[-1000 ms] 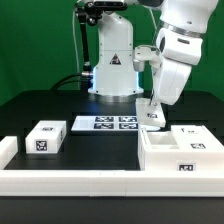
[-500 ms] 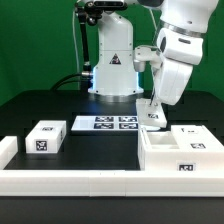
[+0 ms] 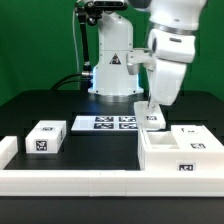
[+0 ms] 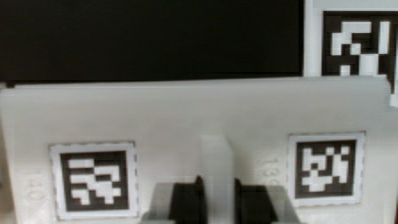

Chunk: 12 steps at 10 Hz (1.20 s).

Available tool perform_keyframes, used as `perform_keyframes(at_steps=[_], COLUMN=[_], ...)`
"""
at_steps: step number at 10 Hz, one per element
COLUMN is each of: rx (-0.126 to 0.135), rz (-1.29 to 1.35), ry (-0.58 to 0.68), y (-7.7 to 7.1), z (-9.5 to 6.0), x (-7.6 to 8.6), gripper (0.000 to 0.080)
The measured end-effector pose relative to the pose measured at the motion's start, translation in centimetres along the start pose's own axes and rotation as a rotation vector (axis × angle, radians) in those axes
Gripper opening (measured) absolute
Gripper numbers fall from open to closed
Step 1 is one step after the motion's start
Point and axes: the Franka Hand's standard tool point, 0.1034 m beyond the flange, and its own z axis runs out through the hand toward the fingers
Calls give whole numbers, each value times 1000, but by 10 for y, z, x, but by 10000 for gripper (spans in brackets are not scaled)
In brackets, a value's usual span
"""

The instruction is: Assemble cabinet

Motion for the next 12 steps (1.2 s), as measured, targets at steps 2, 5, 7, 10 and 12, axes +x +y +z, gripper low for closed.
perform_keyframes(at_steps=[2, 5, 7, 10, 12], rx=[-3, 1, 5, -22, -59], rz=[17, 20, 39, 54, 32], ry=[96, 232, 228, 230, 232], y=[4, -4, -5, -4, -3], z=[2, -5, 0, -1, -8], x=[-13, -24, -24, -15, -4], gripper=[61, 61, 61, 61, 61])
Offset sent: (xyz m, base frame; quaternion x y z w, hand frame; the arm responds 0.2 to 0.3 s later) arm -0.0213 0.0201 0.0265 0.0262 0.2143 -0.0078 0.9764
